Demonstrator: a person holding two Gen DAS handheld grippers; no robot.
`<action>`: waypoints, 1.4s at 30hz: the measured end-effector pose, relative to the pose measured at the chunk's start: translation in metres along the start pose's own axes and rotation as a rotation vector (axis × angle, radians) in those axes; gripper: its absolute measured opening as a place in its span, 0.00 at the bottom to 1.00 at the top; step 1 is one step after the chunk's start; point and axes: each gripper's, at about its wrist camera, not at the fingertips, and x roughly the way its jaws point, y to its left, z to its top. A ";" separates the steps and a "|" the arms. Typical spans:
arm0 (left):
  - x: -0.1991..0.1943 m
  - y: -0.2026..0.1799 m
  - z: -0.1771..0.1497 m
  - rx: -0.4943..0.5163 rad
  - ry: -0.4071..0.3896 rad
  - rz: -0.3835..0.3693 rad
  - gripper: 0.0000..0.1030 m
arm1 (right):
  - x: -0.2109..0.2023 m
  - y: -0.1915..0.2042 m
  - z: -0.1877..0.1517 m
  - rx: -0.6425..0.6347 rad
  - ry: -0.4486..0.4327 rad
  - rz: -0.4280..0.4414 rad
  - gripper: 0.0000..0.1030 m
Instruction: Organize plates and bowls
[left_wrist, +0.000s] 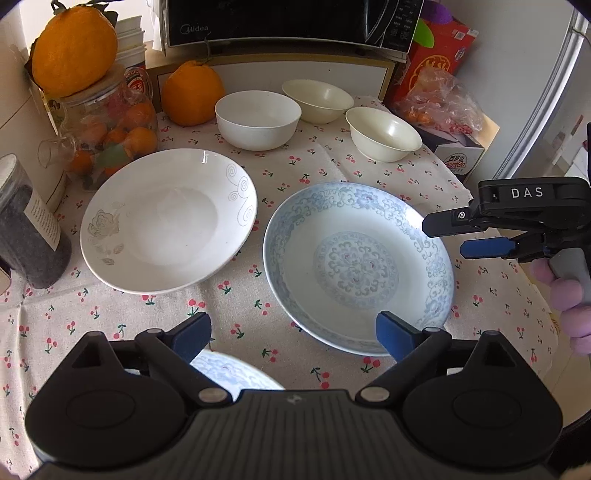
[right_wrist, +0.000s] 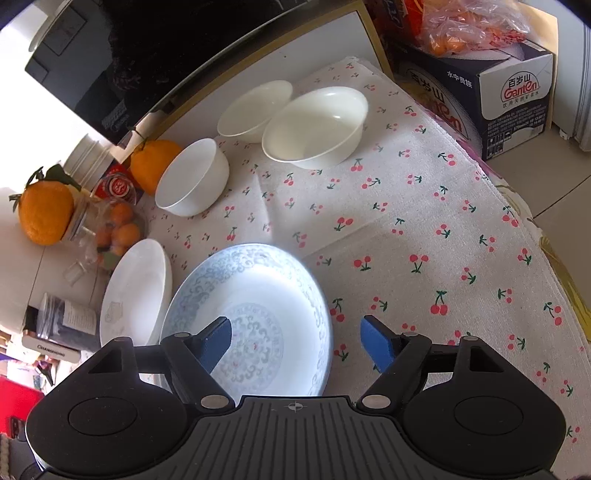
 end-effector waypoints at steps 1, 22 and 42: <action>-0.003 0.001 -0.002 0.009 -0.008 0.006 0.94 | -0.002 0.003 -0.003 -0.018 0.002 0.002 0.77; -0.050 0.062 -0.046 0.019 -0.096 0.131 0.99 | -0.026 0.075 -0.069 -0.405 0.018 0.123 0.86; -0.035 0.125 -0.085 -0.004 0.042 0.021 0.50 | 0.017 0.115 -0.150 -0.466 0.131 0.228 0.85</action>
